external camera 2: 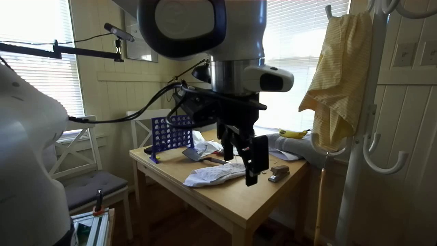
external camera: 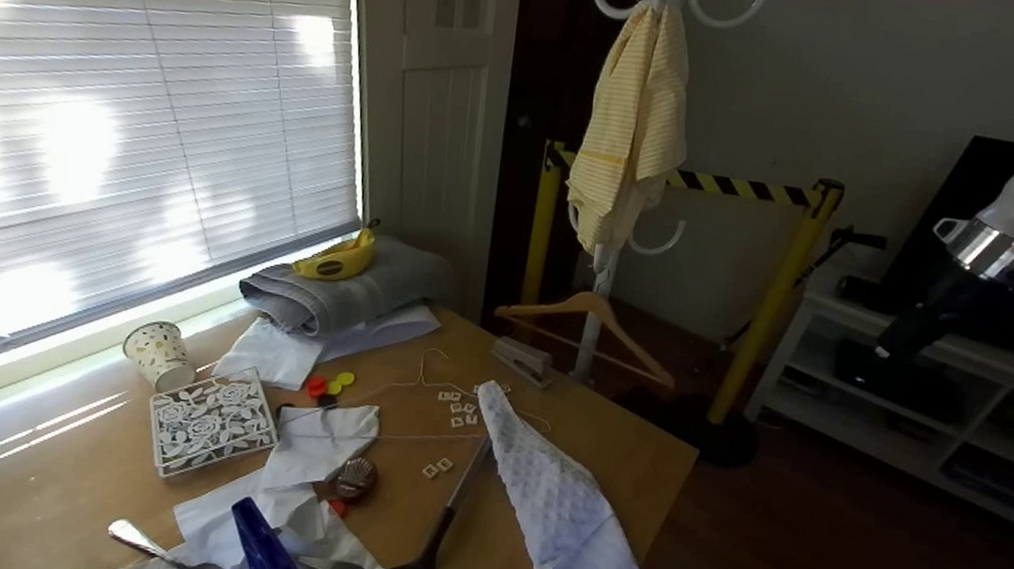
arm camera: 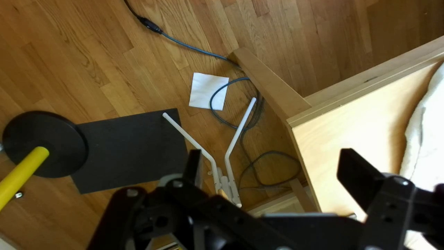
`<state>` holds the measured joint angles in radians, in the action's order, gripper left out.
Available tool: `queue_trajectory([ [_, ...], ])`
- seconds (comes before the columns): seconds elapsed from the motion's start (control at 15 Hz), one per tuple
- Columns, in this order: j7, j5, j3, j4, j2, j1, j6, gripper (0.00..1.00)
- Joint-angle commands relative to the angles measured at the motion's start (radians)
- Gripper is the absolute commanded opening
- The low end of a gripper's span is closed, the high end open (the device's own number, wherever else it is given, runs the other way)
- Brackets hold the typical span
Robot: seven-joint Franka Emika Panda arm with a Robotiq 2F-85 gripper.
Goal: Put the yellow towel on the table
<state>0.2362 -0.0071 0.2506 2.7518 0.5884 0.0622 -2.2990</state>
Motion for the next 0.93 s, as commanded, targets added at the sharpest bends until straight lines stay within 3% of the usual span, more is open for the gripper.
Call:
queue_trajectory([
  [0.0,0.089,0.1,0.091,-0.05,-0.06,0.0,-0.13,1.0],
  [0.2,0.168,0.239,0.185,-0.15,-0.146,-0.072,-0.257,1.0],
  [0.4,0.243,0.416,0.241,-0.273,-0.213,-0.19,-0.339,1.0],
  [0.6,0.269,0.578,0.207,-0.374,-0.251,-0.305,-0.403,1.0],
  [0.8,0.272,0.652,0.177,-0.444,-0.271,-0.427,-0.45,1.0],
  [0.87,0.242,0.584,0.177,-0.386,-0.234,-0.368,-0.427,1.0],
])
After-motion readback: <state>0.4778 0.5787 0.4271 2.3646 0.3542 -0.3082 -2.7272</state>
